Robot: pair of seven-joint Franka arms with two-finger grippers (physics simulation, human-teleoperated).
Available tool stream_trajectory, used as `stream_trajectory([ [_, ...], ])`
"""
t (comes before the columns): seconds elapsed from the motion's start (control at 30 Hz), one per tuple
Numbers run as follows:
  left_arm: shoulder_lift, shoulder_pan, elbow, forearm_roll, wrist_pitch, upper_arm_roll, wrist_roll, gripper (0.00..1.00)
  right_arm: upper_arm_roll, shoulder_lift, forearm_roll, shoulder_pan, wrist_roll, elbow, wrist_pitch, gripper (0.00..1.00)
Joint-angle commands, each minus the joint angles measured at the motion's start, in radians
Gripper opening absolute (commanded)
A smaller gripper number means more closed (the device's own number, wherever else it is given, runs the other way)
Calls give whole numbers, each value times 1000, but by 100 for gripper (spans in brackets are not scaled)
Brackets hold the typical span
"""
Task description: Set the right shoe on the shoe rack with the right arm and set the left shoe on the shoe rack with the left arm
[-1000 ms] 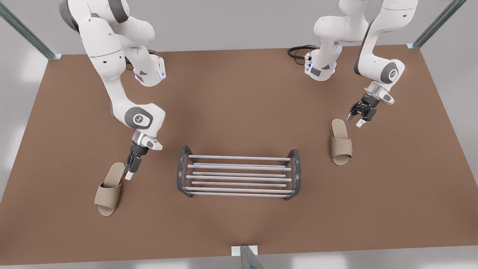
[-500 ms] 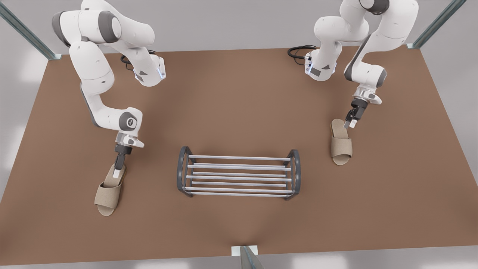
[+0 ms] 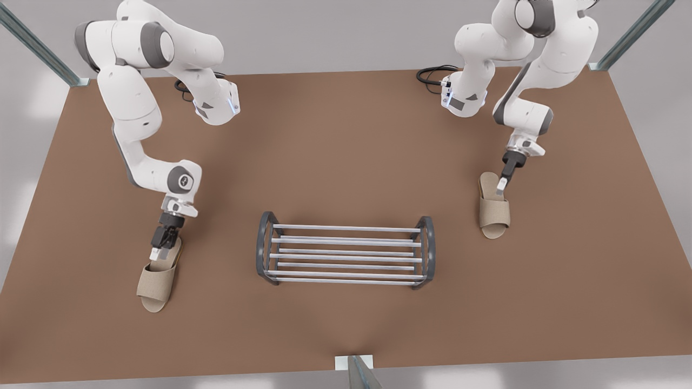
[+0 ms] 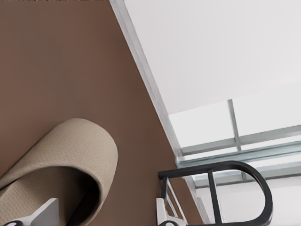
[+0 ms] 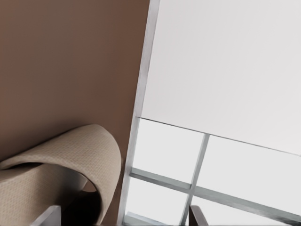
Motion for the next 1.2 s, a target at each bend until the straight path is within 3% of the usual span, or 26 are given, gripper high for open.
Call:
stream_trajectory([
  [0.0,16,1,16,-21,-12,-6,262,100,-16,16,-109,0,259,17,9,100],
  [0.47,50,1,47,-68,-36,-74,-44,100,-45,85,-152,15,265,138,54,100],
  [0.7,53,-2,101,-99,95,-118,-118,100,-72,130,-169,15,265,219,113,99],
  [0.9,79,-2,134,-100,108,-124,-130,100,-91,156,-160,46,267,242,124,90],
  [0.97,100,-3,159,-102,108,-126,-129,100,-92,159,-155,46,267,249,124,76],
  [1.03,104,-2,167,-104,108,-126,-130,99,-92,164,-155,46,267,256,124,72],
  [1.07,101,-3,167,-104,108,-128,-129,79,-92,173,-155,46,267,261,124,70],
  [1.17,90,-5,167,-104,129,-134,-129,60,-92,187,-160,46,265,279,124,69],
])
